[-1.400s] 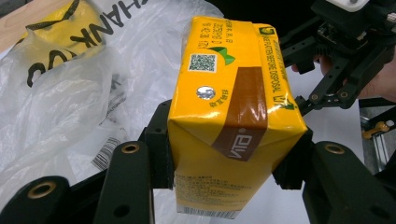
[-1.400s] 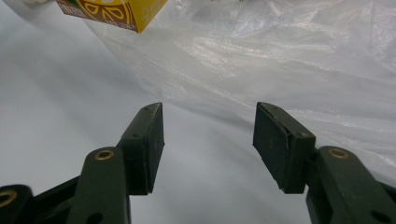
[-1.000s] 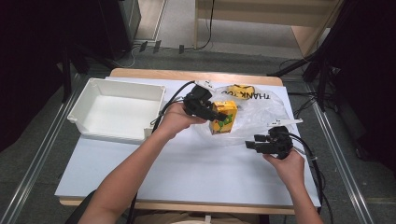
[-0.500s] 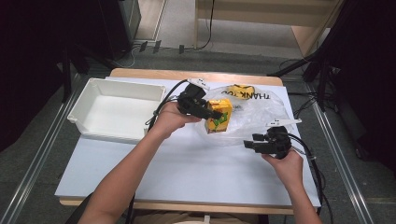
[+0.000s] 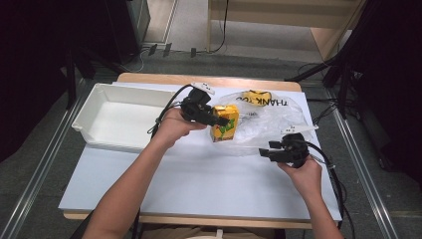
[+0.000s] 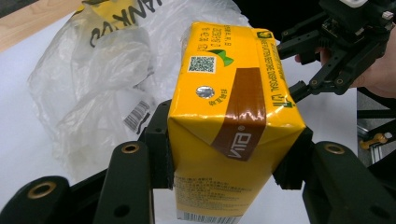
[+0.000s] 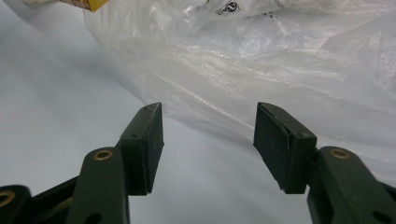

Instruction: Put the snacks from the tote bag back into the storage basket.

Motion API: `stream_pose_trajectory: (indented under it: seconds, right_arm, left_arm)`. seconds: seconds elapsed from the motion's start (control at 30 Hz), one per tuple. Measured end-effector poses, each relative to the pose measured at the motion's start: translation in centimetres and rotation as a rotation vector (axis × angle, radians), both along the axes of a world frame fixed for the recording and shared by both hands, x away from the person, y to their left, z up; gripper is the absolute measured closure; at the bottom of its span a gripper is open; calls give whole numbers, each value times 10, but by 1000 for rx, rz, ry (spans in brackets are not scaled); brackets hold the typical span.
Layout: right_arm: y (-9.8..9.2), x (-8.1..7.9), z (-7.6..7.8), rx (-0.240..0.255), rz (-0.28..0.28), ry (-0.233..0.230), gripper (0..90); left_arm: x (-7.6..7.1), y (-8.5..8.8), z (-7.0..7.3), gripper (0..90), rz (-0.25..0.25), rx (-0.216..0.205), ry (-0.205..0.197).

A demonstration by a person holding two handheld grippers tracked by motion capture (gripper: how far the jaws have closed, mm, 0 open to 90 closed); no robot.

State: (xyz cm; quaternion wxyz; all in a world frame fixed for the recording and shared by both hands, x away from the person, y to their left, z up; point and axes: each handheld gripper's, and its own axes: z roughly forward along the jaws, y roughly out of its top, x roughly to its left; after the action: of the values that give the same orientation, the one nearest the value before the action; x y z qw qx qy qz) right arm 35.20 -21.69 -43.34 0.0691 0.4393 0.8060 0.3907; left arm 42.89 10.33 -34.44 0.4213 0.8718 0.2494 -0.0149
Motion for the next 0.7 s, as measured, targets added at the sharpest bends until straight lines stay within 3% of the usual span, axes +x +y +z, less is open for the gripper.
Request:
stream_pose_trajectory:
  seconds: [0.7]
  right_arm:
    - [1,3,0,17,-5,6,438]
  left_arm:
    - [5,29,12,522,30,-5,3]
